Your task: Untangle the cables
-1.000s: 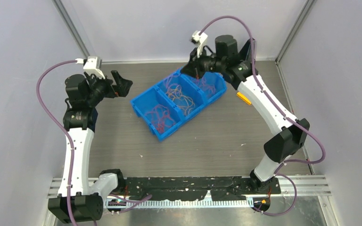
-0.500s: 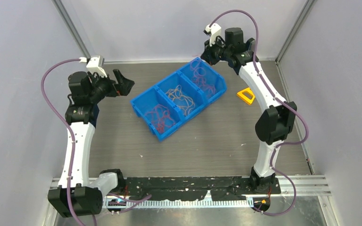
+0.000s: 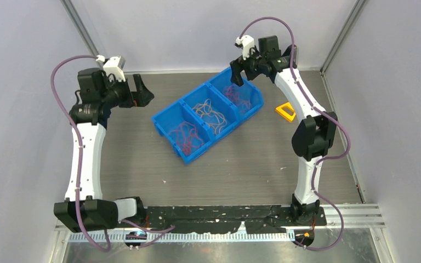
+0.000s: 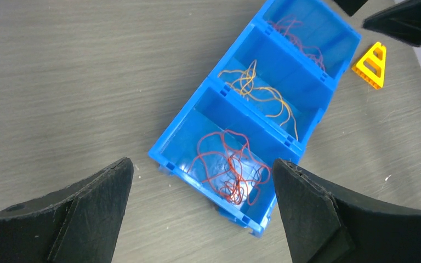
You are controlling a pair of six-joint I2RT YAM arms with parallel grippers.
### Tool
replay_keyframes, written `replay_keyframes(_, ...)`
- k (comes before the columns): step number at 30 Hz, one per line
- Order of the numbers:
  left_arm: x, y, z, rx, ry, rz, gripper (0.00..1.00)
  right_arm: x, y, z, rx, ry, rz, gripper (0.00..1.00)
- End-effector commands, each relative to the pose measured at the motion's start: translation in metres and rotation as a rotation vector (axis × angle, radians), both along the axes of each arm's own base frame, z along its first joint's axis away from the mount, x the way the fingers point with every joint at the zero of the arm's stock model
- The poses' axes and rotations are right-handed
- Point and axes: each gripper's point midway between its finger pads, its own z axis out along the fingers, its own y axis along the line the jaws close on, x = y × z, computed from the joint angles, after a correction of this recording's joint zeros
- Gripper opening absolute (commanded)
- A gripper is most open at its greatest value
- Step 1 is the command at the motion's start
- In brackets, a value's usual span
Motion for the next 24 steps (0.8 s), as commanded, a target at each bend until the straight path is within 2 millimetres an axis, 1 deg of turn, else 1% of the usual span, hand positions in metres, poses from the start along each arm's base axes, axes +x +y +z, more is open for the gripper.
replay_keyframes(1,-0.011,0.012,-0.011,0.062,0.160,0.022,1.00,-0.029,-0.020,0.088,0.054,-0.122,-0.021,0.98)
replay_keyframes(2,-0.014,0.015,-0.015,0.077,0.207,0.023,1.00,-0.038,-0.030,0.090,0.054,-0.111,-0.034,0.97)
replay_keyframes(3,-0.015,0.018,-0.017,0.090,0.236,0.031,1.00,-0.042,-0.036,0.088,0.053,-0.100,-0.044,0.96)
replay_keyframes(4,-0.014,0.022,-0.016,0.102,0.249,0.042,1.00,-0.050,-0.051,0.083,0.051,-0.078,-0.075,0.95)
replay_keyframes(5,-0.014,0.026,-0.019,0.105,0.257,0.047,0.99,-0.056,-0.060,0.066,0.042,-0.032,-0.092,0.95)
replay_keyframes(6,-0.014,0.028,-0.022,0.110,0.257,0.050,1.00,-0.062,-0.078,0.069,0.043,-0.034,-0.132,0.95)
replay_keyframes(7,-0.014,0.034,-0.028,0.127,0.260,0.072,0.99,-0.073,-0.090,0.055,0.036,0.003,-0.158,0.95)
replay_keyframes(8,-0.016,0.041,-0.032,0.168,0.248,0.091,0.99,-0.076,-0.109,0.048,0.034,0.020,-0.200,0.95)
replay_keyframes(9,-0.018,0.047,-0.041,0.201,0.254,0.108,1.00,-0.089,-0.120,0.032,0.027,0.059,-0.224,0.95)
replay_keyframes(10,-0.021,0.051,-0.051,0.229,0.267,0.108,1.00,-0.092,-0.143,0.025,0.022,0.073,-0.276,0.95)
replay_keyframes(11,-0.025,0.052,-0.061,0.248,0.292,0.097,0.99,-0.105,-0.154,0.009,0.018,0.106,-0.301,0.95)
replay_keyframes(12,-0.030,0.052,-0.070,0.252,0.325,0.087,0.99,-0.110,-0.173,0.003,0.021,0.121,-0.348,0.95)
replay_keyframes(13,-0.036,0.050,-0.078,0.245,0.357,0.081,1.00,-0.122,-0.188,-0.010,0.021,0.146,-0.382,0.95)
replay_keyframes(14,-0.040,0.048,-0.086,0.233,0.381,0.079,1.00,-0.128,-0.194,-0.016,0.018,0.158,-0.397,0.95)
replay_keyframes(15,-0.043,0.046,-0.092,0.225,0.391,0.070,1.00,-0.138,-0.203,-0.024,0.008,0.166,-0.419,0.95)
replay_keyframes(17,-0.045,0.044,-0.098,0.231,0.387,0.062,1.00,-0.150,-0.207,-0.031,-0.005,0.166,-0.429,0.95)
replay_keyframes(20,-0.047,0.043,-0.099,0.252,0.396,0.048,1.00,-0.157,-0.206,-0.030,0.003,0.154,-0.429,0.95)
replay_keyframes(24,-0.041,0.037,-0.087,0.256,0.361,0.046,0.99,-0.157,-0.201,-0.022,0.042,0.154,-0.435,0.95)
